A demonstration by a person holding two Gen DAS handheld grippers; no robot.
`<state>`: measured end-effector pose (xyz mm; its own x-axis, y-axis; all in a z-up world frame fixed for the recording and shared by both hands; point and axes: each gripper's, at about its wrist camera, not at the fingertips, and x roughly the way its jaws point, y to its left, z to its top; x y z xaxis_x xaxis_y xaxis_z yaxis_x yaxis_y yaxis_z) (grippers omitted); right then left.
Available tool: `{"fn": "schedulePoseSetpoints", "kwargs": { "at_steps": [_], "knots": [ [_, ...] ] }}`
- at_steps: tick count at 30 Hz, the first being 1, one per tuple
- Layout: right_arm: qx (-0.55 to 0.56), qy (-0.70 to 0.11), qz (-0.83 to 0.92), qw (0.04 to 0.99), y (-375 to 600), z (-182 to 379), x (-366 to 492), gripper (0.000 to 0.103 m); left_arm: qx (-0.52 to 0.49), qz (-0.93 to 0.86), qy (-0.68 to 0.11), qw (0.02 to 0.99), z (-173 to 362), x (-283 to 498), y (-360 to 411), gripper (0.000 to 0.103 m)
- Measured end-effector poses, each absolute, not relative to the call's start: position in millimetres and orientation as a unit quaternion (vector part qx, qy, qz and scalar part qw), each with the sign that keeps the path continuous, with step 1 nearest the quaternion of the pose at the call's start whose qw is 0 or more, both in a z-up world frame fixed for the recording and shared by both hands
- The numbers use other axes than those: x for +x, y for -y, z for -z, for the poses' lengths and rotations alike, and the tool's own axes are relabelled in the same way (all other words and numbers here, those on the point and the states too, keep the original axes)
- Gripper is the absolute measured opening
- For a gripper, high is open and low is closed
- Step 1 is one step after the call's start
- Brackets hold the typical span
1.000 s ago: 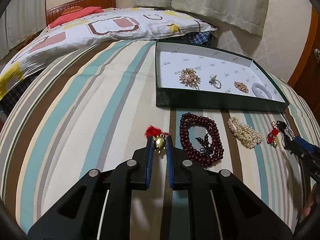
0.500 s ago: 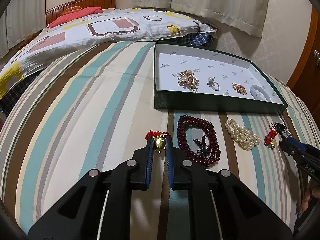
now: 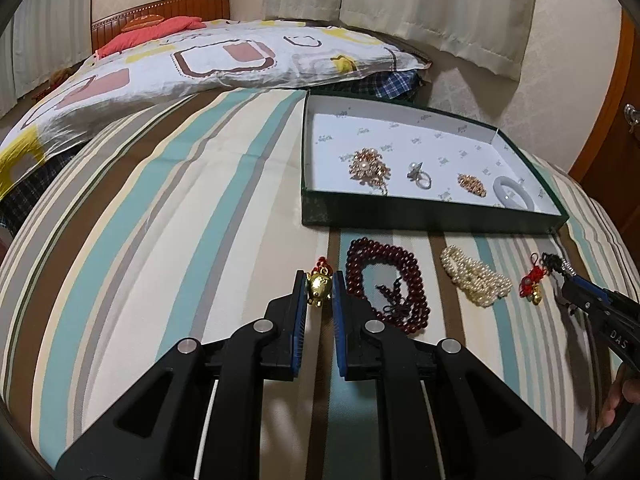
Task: Organize jewelry
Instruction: 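Carry the red-tassel charm and black bead pendant over the green box with both tools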
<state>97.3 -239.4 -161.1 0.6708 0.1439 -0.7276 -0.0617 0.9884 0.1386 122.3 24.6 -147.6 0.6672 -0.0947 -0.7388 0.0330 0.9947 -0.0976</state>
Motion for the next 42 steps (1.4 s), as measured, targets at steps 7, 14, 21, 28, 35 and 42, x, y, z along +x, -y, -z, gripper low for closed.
{"fn": "schedulePoseSetpoints", "kwargs": {
  "at_steps": [7, 14, 21, 28, 35, 42],
  "knots": [
    [0.057, -0.368, -0.061, 0.926, 241.6, 134.5, 95.6, 0.019, -0.047, 0.045, -0.393, 0.917, 132.4, 122.4, -20.8, 0.013],
    [0.059, -0.342, -0.068, 0.935, 240.5, 113.9, 97.7, 0.019, -0.049, 0.060, -0.372, 0.925, 111.7, 126.5, -12.7, 0.013],
    [0.057, -0.312, -0.076, 0.945, 240.0, 92.8, 114.3, 0.019, -0.052, 0.082, -0.353, 0.931, 91.7, 141.8, 0.0, 0.013],
    [0.055, -0.276, -0.080, 0.956, 242.3, 71.3, 152.0, 0.019, -0.048, 0.096, -0.325, 0.940, 72.2, 172.2, 17.7, 0.013],
    [0.044, -0.261, -0.081, 0.961, 237.3, 72.4, 197.3, 0.019, -0.047, 0.097, -0.316, 0.943, 70.5, 221.6, 31.6, 0.013],
    [0.043, -0.291, -0.083, 0.952, 241.3, 98.9, 247.8, 0.019, -0.036, 0.086, -0.351, 0.932, 99.8, 284.8, 42.9, 0.013]
  ]
}}
